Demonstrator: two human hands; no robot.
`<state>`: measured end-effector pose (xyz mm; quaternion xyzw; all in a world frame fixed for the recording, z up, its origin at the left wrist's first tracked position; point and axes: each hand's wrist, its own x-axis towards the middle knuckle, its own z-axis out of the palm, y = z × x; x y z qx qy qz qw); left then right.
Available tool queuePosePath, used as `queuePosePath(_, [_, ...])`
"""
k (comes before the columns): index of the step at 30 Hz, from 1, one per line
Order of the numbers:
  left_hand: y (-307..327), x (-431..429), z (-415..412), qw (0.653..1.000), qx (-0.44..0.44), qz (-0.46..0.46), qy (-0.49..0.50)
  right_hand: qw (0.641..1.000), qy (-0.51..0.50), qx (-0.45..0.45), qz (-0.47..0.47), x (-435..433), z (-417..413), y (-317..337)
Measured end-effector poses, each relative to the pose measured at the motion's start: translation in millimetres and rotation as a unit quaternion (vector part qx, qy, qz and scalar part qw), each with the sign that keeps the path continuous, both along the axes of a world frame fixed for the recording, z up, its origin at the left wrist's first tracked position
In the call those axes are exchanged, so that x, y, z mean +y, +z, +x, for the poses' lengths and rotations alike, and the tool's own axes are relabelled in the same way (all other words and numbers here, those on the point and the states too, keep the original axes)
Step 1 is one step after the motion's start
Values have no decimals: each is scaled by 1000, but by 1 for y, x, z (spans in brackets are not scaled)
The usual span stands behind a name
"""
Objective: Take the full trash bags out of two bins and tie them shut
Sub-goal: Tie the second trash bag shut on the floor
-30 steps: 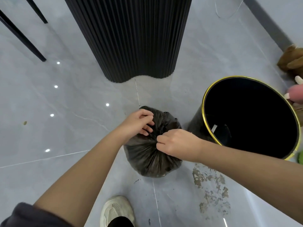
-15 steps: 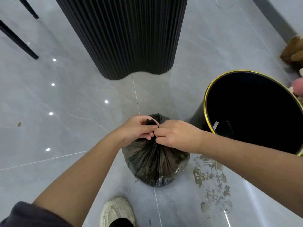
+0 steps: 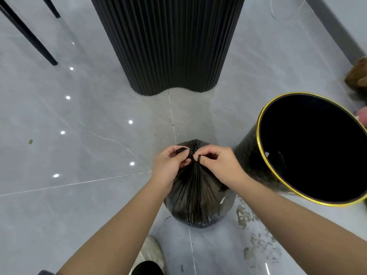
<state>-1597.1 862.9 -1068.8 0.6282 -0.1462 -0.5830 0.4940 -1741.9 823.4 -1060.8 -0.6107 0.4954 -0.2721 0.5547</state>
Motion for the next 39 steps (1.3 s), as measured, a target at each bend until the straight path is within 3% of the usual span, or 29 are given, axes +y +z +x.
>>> queuePosePath(4, [10,-6,4,998,20,54,16,995,-20,74,-58,10,4,-2])
queuePosePath(8, [21,-16,12,984,115,136,12,974,-1,148,-174,19,12,-5])
queuePosePath(10, [23,-17,15,986,92,136,-27,970,0,144,-194,19,14,-9])
queuePosePath(12, [21,-11,20,983,-88,90,-134,977,-10,126,-173,17,14,-11])
queuePosePath(13, [20,-7,23,951,-226,37,-209,980,-17,120,-159,16,12,-11])
queuePosePath(15, [13,1,29,838,-410,-86,-349,985,-22,109,-135,16,10,-12])
queuePosePath(17, [7,5,30,766,-474,-136,-412,986,-13,102,-128,15,10,-12])
queuePosePath(20, [5,1,25,729,-556,-136,-375,981,3,114,-158,14,8,-10])
queuePosePath(21, [8,0,20,736,-558,-126,-362,976,12,123,-179,12,6,-10])
queuePosePath(22, [8,-1,16,775,-520,-98,-346,969,23,135,-206,11,5,-10])
queuePosePath(24, [13,-9,8,918,-295,23,-264,955,39,155,-249,9,4,-11])
queuePosePath(25, [16,-12,6,961,-140,96,-217,952,39,156,-259,10,5,-12])
queuePosePath(26, [19,-14,4,971,-31,145,-186,952,35,153,-261,10,5,-13])
queuePosePath(27, [19,-14,5,971,4,157,-179,955,30,147,-257,11,5,-14])
queuePosePath(28, [19,-12,6,970,-31,136,-198,958,24,142,-248,12,5,-15])
queuePosePath(29, [18,-9,8,964,-127,83,-221,962,19,139,-236,12,4,-16])
queuePosePath(30, [16,-5,11,939,-250,4,-237,965,17,137,-225,12,3,-17])
queuePosePath(32, [10,4,19,835,-437,-152,-299,968,17,132,-212,11,2,-18])
queuePosePath(34, [2,6,23,734,-535,-203,-366,969,17,128,-209,10,2,-18])
queuePosePath(35, [-1,7,24,702,-568,-210,-374,970,18,127,-209,10,2,-18])
queuePosePath(37, [-5,5,22,679,-604,-201,-366,970,17,123,-210,11,2,-17])
queuePosePath(39, [-1,0,15,715,-580,-148,-360,968,13,121,-220,12,2,-17])
